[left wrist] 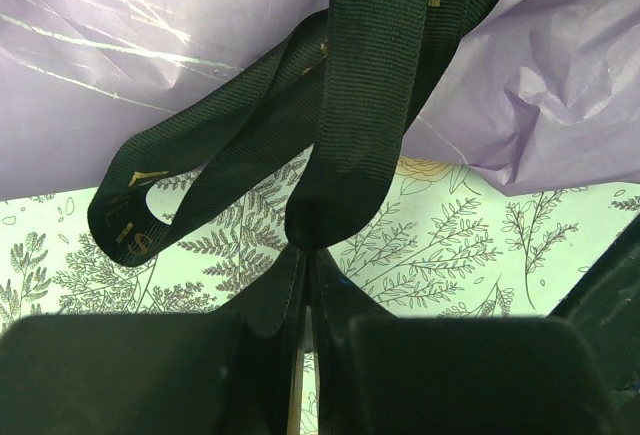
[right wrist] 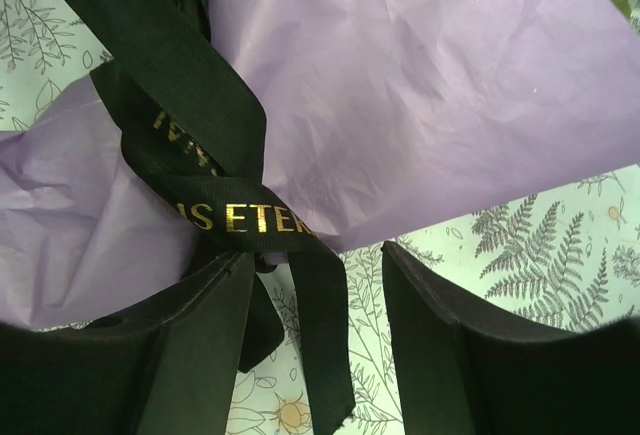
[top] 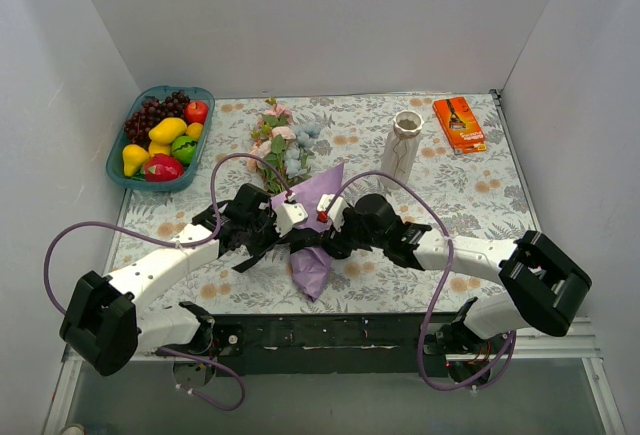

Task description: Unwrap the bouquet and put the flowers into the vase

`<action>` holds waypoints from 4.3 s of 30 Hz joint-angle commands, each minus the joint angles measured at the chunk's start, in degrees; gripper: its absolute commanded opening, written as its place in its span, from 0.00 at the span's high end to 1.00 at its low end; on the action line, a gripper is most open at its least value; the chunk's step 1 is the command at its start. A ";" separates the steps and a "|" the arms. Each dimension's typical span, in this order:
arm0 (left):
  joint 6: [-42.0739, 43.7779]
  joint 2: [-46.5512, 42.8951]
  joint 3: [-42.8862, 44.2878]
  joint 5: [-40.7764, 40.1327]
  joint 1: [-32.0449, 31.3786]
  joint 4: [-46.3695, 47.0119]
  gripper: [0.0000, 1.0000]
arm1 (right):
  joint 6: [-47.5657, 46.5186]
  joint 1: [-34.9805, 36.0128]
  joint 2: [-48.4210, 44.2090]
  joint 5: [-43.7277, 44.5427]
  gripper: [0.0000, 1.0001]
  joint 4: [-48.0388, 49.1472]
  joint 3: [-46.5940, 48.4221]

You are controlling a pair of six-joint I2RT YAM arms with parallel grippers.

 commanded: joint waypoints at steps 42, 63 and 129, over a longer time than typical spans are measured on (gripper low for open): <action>3.65 -8.63 5.64 -4.72 6.03 -6.95 1.00 | 9.47 0.88 -19.80 25.61 0.99 -6.14 -4.84; 14.30 0.67 13.99 10.22 62.20 -5.30 1.00 | 47.02 1.41 -32.30 71.68 0.99 -55.80 5.61; 6.83 30.21 41.06 45.20 21.95 -16.98 0.72 | 32.69 24.08 -24.04 57.81 0.53 -35.06 11.15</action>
